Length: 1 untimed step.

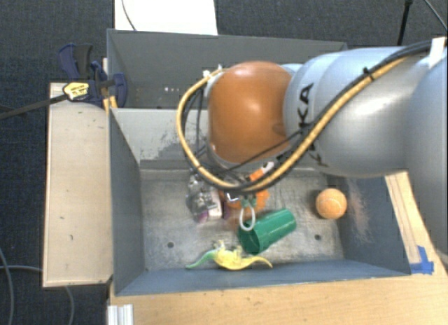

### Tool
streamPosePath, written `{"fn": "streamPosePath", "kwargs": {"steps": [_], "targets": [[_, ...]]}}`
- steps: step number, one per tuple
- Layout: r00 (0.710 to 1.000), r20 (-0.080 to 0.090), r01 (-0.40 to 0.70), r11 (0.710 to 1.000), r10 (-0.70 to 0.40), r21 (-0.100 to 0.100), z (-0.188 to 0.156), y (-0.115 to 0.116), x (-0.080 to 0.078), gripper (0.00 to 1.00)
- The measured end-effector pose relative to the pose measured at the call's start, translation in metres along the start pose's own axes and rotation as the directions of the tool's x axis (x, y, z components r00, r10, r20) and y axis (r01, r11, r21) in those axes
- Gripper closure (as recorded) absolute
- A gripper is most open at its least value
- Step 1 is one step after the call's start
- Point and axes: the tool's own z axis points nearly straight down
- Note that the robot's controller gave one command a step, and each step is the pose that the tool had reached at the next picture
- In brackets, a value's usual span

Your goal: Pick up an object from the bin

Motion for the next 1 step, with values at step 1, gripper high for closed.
{"fn": "streamPosePath", "kwargs": {"steps": [1], "targets": [[0.995,-0.001,0.096,0.995,-0.096,0.007,0.0032,-0.0293,-0.0065,1.00]]}}
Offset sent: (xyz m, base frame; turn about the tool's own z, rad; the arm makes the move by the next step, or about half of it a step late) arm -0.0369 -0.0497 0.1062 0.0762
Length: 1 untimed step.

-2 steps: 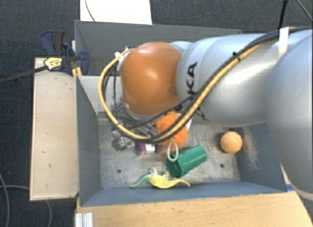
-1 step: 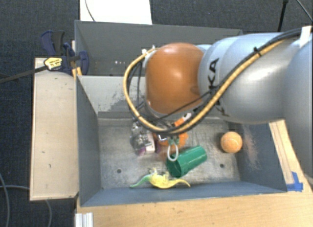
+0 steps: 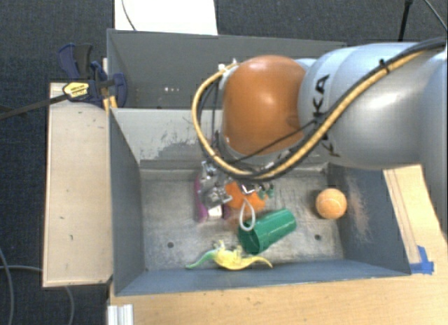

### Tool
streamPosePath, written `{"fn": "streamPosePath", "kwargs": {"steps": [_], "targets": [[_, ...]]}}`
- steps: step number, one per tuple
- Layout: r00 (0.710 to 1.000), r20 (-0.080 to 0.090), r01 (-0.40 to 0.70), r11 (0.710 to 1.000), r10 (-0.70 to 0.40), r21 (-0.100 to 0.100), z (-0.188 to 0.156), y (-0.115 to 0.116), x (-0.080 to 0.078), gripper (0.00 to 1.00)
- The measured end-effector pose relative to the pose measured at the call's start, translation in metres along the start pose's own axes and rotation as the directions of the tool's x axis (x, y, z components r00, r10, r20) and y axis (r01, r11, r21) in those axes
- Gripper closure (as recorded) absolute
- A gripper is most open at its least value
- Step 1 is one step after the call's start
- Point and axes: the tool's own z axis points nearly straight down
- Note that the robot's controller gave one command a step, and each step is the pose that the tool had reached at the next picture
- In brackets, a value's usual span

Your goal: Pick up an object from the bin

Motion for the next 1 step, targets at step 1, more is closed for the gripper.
{"fn": "streamPosePath", "kwargs": {"steps": [1], "targets": [[0.993,-0.005,0.115,0.993,-0.115,-0.010,-0.0113,0.0313,-0.0042,1.00]]}}
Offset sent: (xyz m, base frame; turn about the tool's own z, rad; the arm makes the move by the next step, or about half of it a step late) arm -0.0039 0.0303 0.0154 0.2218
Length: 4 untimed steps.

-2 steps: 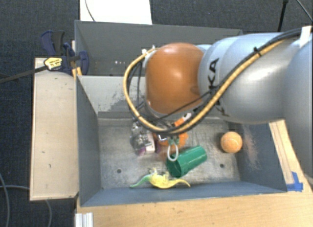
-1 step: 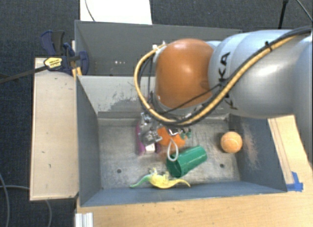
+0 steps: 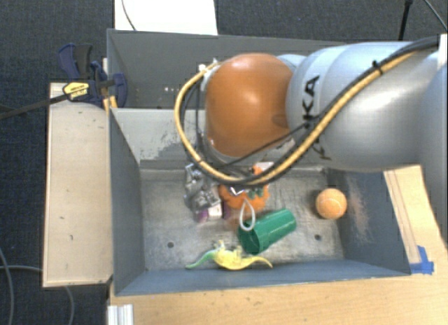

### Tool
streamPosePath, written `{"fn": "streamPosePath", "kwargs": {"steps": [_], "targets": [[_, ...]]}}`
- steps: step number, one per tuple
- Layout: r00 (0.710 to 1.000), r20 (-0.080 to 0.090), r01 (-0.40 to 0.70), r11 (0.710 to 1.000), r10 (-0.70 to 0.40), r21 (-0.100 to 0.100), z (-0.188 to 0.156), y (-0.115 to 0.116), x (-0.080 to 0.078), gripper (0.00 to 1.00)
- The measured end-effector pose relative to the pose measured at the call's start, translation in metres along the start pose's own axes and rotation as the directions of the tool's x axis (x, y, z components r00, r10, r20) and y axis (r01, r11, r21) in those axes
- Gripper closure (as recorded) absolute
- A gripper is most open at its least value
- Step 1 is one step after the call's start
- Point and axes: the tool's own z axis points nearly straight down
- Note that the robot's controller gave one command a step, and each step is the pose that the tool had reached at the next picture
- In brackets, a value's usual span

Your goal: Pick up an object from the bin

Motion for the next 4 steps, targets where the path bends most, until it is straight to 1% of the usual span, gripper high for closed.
{"fn": "streamPosePath", "kwargs": {"steps": [1,2,3,4], "targets": [[0.989,0.004,-0.147,0.989,0.147,0.003,-0.062,-0.018,0.035,1.00],[0.999,0.023,-0.047,0.999,0.047,0.008,-0.045,-0.054,0.022,1.00],[0.977,0.006,-0.215,0.977,0.214,0.003,0.016,-0.030,0.010,0.00],[0.976,0.008,-0.216,0.976,0.216,0.003,0.016,-0.030,0.010,0.00]]}}
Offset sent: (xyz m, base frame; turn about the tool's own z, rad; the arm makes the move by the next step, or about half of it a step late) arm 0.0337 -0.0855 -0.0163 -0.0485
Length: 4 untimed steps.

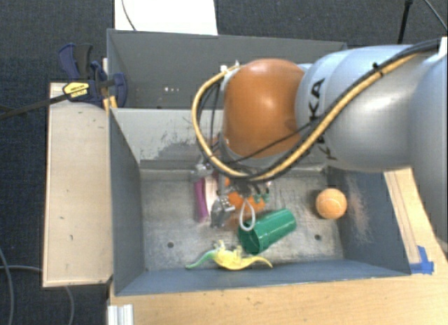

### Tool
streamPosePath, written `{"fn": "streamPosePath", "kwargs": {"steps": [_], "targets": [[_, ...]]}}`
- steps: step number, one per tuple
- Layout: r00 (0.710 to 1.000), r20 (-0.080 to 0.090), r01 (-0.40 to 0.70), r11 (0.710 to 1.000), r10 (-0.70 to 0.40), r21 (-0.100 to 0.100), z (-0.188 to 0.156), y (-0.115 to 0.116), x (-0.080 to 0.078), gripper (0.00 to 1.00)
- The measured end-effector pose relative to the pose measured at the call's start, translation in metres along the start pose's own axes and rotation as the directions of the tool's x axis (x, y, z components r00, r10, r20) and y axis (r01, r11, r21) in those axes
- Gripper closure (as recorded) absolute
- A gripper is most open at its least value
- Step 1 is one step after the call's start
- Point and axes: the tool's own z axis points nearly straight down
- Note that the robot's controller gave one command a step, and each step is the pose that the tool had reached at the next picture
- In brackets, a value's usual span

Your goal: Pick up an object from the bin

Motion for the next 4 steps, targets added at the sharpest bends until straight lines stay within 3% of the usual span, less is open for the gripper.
{"fn": "streamPosePath", "kwargs": {"steps": [1,4], "targets": [[0.985,0.013,-0.175,0.985,0.175,-0.010,0.0930,-0.0277,0.0008,1.00],[0.983,0.010,-0.181,0.983,0.182,-0.008,0.0910,-0.0263,0.0031,1.00]]}}
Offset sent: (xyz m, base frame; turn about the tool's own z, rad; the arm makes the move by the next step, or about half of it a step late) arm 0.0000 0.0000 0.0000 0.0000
